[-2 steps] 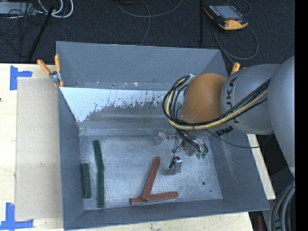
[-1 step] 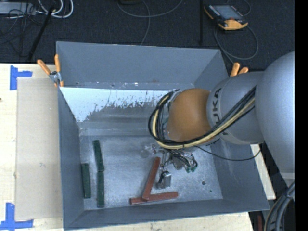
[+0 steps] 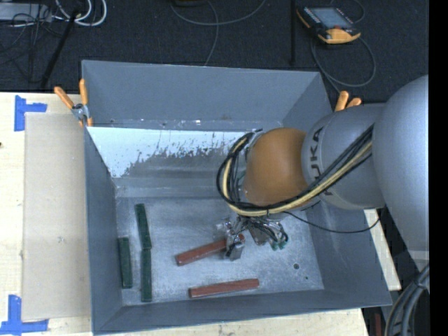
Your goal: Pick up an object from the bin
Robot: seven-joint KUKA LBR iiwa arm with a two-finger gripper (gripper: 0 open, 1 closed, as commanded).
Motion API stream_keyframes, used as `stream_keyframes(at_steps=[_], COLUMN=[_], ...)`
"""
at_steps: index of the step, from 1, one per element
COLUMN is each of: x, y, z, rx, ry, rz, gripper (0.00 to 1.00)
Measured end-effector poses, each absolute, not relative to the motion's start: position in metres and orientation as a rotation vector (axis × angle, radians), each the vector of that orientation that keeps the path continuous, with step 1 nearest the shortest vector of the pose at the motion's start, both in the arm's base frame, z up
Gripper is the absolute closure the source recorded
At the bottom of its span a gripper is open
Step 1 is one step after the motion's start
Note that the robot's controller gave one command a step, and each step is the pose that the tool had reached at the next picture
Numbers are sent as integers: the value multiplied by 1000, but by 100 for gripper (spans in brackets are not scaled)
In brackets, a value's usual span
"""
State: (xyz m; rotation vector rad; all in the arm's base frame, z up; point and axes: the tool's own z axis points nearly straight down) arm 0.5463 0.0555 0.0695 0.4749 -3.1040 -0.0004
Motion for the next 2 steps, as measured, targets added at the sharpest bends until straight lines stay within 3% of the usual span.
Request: stream_keyframes(at_steps=[1, 2], x=[546, 546], y=[56, 56], z=[69, 69], rx=[477, 479], ry=[-3104, -3104], rz=[0, 0], gripper=[0, 100])
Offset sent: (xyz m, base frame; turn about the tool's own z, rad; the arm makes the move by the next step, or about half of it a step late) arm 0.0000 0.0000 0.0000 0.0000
